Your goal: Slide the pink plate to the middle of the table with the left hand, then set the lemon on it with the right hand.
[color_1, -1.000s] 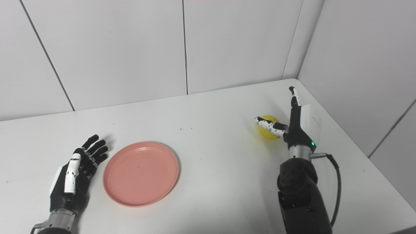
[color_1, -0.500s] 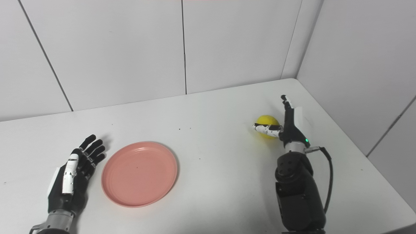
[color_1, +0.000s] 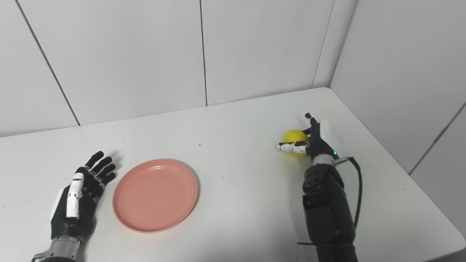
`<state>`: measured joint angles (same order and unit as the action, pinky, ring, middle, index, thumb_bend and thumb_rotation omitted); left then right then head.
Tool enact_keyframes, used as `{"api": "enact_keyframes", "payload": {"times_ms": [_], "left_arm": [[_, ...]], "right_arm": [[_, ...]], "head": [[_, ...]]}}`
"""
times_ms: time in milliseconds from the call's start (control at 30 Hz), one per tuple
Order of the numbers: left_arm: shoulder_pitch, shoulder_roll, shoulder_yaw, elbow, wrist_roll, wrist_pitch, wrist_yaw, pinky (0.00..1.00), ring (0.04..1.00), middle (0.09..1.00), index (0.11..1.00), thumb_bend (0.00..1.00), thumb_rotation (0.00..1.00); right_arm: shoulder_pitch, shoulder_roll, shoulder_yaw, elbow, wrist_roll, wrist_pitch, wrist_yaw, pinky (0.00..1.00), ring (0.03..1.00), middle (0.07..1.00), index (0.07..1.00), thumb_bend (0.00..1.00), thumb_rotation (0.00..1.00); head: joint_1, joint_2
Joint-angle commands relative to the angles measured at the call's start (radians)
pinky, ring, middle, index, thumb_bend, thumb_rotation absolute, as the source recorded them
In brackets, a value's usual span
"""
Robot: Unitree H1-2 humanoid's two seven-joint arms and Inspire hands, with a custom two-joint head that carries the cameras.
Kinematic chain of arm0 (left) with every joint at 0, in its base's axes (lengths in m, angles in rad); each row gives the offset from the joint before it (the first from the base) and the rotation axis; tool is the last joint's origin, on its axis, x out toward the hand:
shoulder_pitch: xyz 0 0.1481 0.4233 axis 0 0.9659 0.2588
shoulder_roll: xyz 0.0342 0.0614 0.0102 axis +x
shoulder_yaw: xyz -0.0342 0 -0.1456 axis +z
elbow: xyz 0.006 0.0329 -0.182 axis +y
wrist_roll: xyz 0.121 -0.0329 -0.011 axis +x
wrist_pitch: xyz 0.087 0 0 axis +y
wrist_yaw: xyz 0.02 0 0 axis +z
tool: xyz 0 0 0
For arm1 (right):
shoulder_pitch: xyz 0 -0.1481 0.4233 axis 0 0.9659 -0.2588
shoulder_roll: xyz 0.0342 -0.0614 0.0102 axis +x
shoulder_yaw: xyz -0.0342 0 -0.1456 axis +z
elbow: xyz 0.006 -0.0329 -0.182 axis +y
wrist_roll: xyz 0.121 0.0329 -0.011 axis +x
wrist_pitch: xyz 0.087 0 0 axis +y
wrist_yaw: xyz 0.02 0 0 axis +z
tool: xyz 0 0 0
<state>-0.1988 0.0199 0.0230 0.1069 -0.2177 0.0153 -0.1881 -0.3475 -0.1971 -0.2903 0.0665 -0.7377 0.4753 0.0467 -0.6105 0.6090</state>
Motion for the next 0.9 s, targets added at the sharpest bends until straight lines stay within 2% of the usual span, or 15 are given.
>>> {"api": "enact_keyframes", "payload": {"times_ms": [0,133,167,233,300,367,467,500,600,633,733,867], "left_arm": [[-0.019,0.001,0.001,0.002,-0.009,-0.027,-0.009,0.86,0.844,0.842,0.823,0.21,1.0],[-0.022,0.004,0.0,-0.002,-0.008,-0.016,-0.008,0.86,0.85,0.846,0.826,0.21,1.0],[-0.022,0.006,-0.002,-0.001,-0.005,-0.018,-0.009,0.86,0.85,0.844,0.825,0.22,1.0],[-0.023,0.008,-0.005,0.002,0.0,-0.023,-0.01,0.86,0.852,0.844,0.824,0.22,1.0],[-0.024,0.005,-0.004,0.002,-0.006,-0.019,-0.01,0.86,0.851,0.842,0.819,0.22,1.0],[-0.024,0.003,-0.005,0.002,-0.002,-0.024,-0.008,0.86,0.848,0.839,0.814,0.22,1.0],[-0.022,-0.001,-0.01,0.0,0.005,-0.029,-0.004,0.85,0.846,0.837,0.813,0.22,1.0],[-0.021,-0.002,-0.011,-0.001,0.007,-0.029,-0.003,0.85,0.847,0.838,0.815,0.23,1.0],[-0.017,-0.012,-0.015,-0.003,0.003,-0.028,-0.002,0.86,0.848,0.84,0.82,0.23,1.0],[-0.016,-0.014,-0.016,-0.005,0.005,-0.027,0.001,0.85,0.846,0.839,0.819,0.23,1.0],[-0.005,-0.028,-0.025,-0.017,0.018,-0.031,0.011,0.85,0.845,0.838,0.819,0.23,1.0],[0.011,-0.04,-0.041,-0.038,0.04,-0.04,0.018,0.85,0.849,0.838,0.817,0.24,1.0]], "right_arm": [[-0.033,-0.007,0.005,0.0,-0.055,-0.006,0.036,0.37,0.502,0.597,0.79,0.9,0.16],[-0.038,0.001,0.014,0.006,-0.13,-0.006,0.063,0.45,0.576,0.624,0.63,0.87,0.14],[-0.037,0.002,0.016,0.007,-0.134,-0.006,0.062,0.48,0.604,0.634,0.548,0.67,0.14],[-0.036,0.0,0.023,0.006,-0.13,-0.005,0.054,0.49,0.614,0.636,0.506,0.56,0.14],[-0.028,-0.005,0.038,0.002,-0.08,-0.016,-0.003,0.48,0.593,0.624,0.495,0.53,0.14],[-0.021,0.001,0.035,0.004,-0.033,-0.054,-0.082,0.47,0.567,0.603,0.493,0.52,0.14],[-0.005,0.001,0.029,0.025,0.068,-0.216,-0.224,0.47,0.532,0.565,0.491,0.52,0.13],[0.0,-0.002,0.032,0.034,0.093,-0.262,-0.259,0.47,0.509,0.506,0.501,0.53,0.05],[0.014,-0.007,0.039,0.056,0.153,-0.381,-0.348,0.45,0.463,0.465,0.519,0.52,0.01],[0.018,-0.012,0.043,0.062,0.168,-0.408,-0.365,0.41,0.437,0.467,0.527,0.52,0.0],[0.038,-0.026,0.052,0.049,0.228,-0.498,-0.391,0.38,0.425,0.471,0.529,0.52,0.0],[0.068,-0.018,0.068,-0.044,0.295,-0.538,-0.378,0.41,0.437,0.487,0.511,0.52,0.0]], "head": [[0.001,-0.001],[-0.003,0.004],[-0.003,0.004],[-0.003,0.004],[-0.003,0.004],[-0.001,0.003],[0.011,0.001],[0.011,0.001],[0.035,-0.004],[0.035,-0.004],[0.077,0.004],[0.128,0.021]]}}
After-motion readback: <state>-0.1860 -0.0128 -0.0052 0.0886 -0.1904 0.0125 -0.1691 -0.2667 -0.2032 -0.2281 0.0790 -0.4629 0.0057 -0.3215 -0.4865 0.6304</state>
